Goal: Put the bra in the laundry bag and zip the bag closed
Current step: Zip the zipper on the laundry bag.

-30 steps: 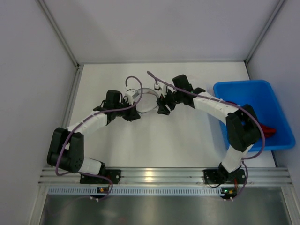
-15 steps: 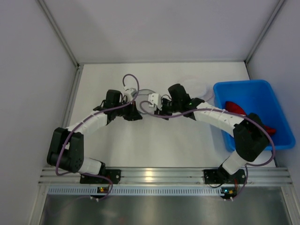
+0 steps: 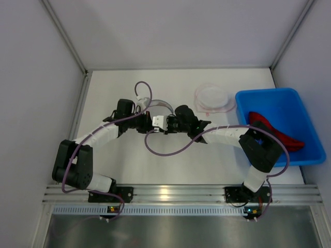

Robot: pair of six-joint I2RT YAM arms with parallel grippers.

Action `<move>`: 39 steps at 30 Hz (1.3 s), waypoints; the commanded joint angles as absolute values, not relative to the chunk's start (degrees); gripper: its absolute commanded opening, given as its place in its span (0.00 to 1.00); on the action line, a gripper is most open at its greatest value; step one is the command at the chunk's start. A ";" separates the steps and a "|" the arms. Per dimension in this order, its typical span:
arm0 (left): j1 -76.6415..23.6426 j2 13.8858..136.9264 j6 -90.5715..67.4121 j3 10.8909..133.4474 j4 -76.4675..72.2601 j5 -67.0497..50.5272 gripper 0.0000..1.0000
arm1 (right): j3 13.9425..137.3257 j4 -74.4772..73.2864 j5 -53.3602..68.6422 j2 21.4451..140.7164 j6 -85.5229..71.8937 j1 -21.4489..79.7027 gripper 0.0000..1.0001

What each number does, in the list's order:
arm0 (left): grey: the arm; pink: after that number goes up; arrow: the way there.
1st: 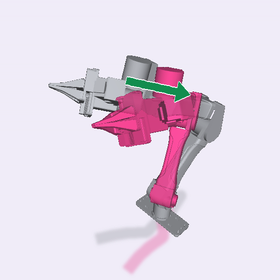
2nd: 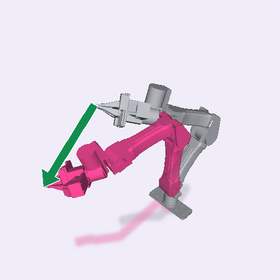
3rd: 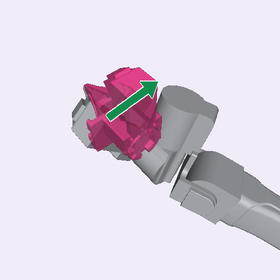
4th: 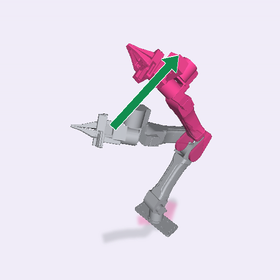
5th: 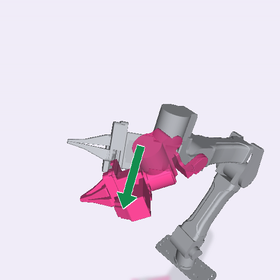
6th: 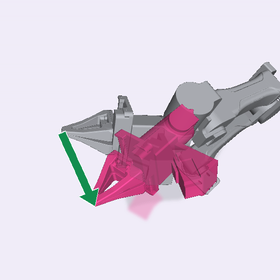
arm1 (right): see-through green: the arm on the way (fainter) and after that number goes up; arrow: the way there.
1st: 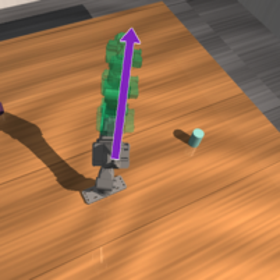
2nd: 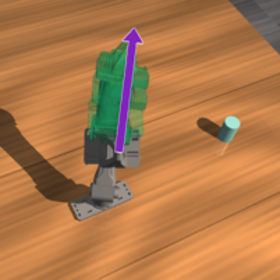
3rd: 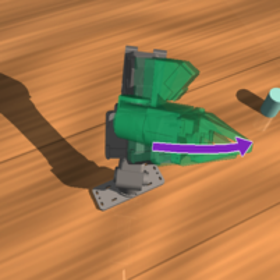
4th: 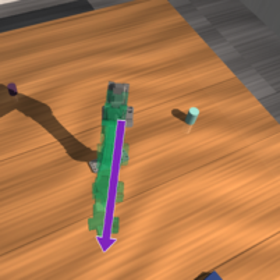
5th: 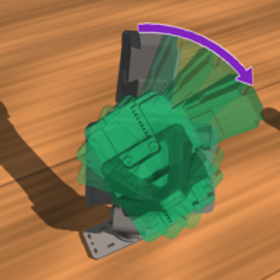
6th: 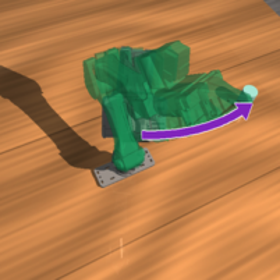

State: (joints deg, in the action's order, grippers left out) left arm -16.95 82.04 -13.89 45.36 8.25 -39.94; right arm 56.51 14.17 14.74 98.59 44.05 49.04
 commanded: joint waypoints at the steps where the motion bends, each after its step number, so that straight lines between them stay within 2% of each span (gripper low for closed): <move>1: -16.61 80.60 -14.94 45.53 8.96 -42.37 0.00 | 56.52 22.06 12.92 99.84 45.88 49.48 0.21; 3: -16.35 80.42 -14.24 45.88 10.19 -41.49 0.00 | 55.81 23.46 12.57 99.76 45.97 49.31 0.07; 5: -15.47 79.90 -12.31 46.05 12.38 -40.26 0.00 | 55.20 23.20 12.83 99.15 46.67 48.96 0.00; 9: -11.97 78.66 -8.45 45.97 15.03 -36.92 0.00 | 53.53 23.47 14.32 98.09 48.43 47.38 0.00; 16: -6.68 77.26 -3.95 46.23 17.84 -39.54 0.00 | 53.61 21.28 16.88 97.82 51.15 43.25 0.00; 17: -6.77 77.17 -4.48 46.14 17.75 -40.51 0.00 | 54.31 20.31 16.70 97.91 51.15 42.89 0.04; 18: -6.85 77.34 -5.09 46.14 17.75 -41.04 0.00 | 55.01 19.35 16.70 97.91 51.07 42.89 0.18; 21: -7.91 77.78 -6.58 46.14 16.79 -42.27 0.00 | 57.04 16.00 19.76 96.60 49.49 42.89 0.34; 24: -8.70 78.05 -8.25 45.88 15.65 -42.45 0.00 | 57.22 14.50 23.02 94.84 47.90 43.59 0.41; 34: -9.75 78.05 -10.63 45.26 13.97 -43.33 0.00 | 58.70 13.27 24.26 95.88 44.04 49.92 0.43; 39: -9.76 76.73 -10.55 45.53 14.06 -44.12 0.00 | 61.78 13.45 22.42 99.66 43.59 50.36 0.40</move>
State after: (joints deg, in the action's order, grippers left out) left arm -9.54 79.22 -10.22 45.36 16.27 -42.04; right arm 58.26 12.32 22.31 98.04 44.71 49.89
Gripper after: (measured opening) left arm 0.020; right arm 0.411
